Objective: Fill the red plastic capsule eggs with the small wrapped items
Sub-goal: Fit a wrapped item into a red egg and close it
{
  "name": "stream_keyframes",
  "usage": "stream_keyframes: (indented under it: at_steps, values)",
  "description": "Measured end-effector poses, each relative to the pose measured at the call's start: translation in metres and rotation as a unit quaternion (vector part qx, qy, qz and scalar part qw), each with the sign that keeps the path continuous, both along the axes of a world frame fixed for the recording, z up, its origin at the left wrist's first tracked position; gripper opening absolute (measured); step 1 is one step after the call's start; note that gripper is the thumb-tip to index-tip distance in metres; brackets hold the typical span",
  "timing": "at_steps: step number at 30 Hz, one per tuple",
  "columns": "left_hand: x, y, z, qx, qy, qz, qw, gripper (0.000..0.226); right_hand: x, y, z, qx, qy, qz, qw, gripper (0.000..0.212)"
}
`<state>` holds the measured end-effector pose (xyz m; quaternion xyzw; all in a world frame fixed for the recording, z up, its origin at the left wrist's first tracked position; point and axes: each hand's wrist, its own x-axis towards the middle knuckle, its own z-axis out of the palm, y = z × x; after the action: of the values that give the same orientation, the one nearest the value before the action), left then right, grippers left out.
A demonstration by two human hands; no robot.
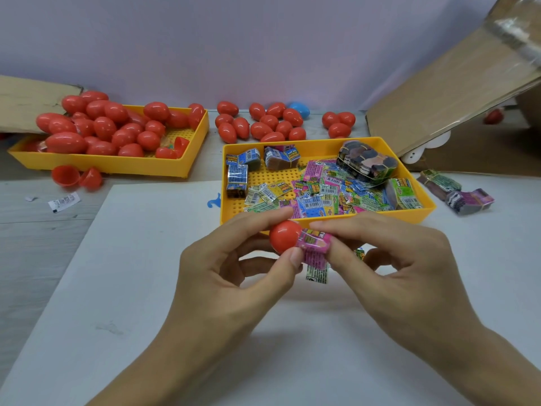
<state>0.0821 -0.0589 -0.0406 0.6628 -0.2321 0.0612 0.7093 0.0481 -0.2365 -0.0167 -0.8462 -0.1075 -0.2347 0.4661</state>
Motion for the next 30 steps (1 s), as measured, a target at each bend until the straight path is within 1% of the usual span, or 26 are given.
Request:
stream_keyframes:
  at_steps: [3,6,8,11,13,14,15,17,20,23,26,30]
  values:
    - [0.000,0.000,0.000,-0.003,0.002,-0.010,1.000,0.037,0.000,0.000,0.001,0.045,0.060,0.018,0.997,0.017]
    - [0.000,0.000,0.001,0.002,-0.014,-0.007,1.000,0.037,0.000,0.001,0.003,0.119,0.132,0.052,0.983,0.021]
    - [0.000,0.000,0.002,0.002,-0.026,-0.004,1.000,0.036,0.001,0.001,0.005,0.181,0.177,0.080,0.964,0.026]
    - [0.001,0.001,0.002,0.020,-0.054,0.006,0.998,0.039,0.004,-0.004,0.008,0.268,0.245,0.116,0.925,0.036]
    - [0.001,0.001,0.002,0.037,-0.084,0.014,0.996,0.039,0.006,-0.006,0.011,0.314,0.276,0.139,0.898,0.035]
    - [0.001,0.001,0.001,0.050,-0.106,0.019,0.993,0.038,0.007,-0.006,0.012,0.329,0.283,0.140,0.890,0.034]
    - [0.001,0.000,0.000,0.065,-0.129,0.024,0.989,0.037,0.007,-0.006,0.013,0.340,0.284,0.130,0.887,0.032]
    - [0.000,0.000,0.000,0.088,-0.165,0.037,0.982,0.034,0.007,-0.005,0.013,0.339,0.278,0.097,0.893,0.029]
    - [-0.001,0.000,-0.001,0.081,-0.171,0.045,0.981,0.033,0.006,-0.002,0.015,0.330,0.278,0.071,0.899,0.027]
    - [0.001,0.000,0.000,0.065,-0.162,0.056,0.983,0.030,0.005,-0.002,0.018,0.335,0.304,0.086,0.887,0.027]
    - [0.001,0.000,0.000,0.073,-0.167,0.062,0.981,0.025,0.004,-0.002,0.018,0.351,0.319,0.100,0.874,0.024]
    - [0.000,0.000,0.000,0.084,-0.175,0.063,0.979,0.033,0.004,-0.001,0.017,0.374,0.343,0.111,0.855,0.027]
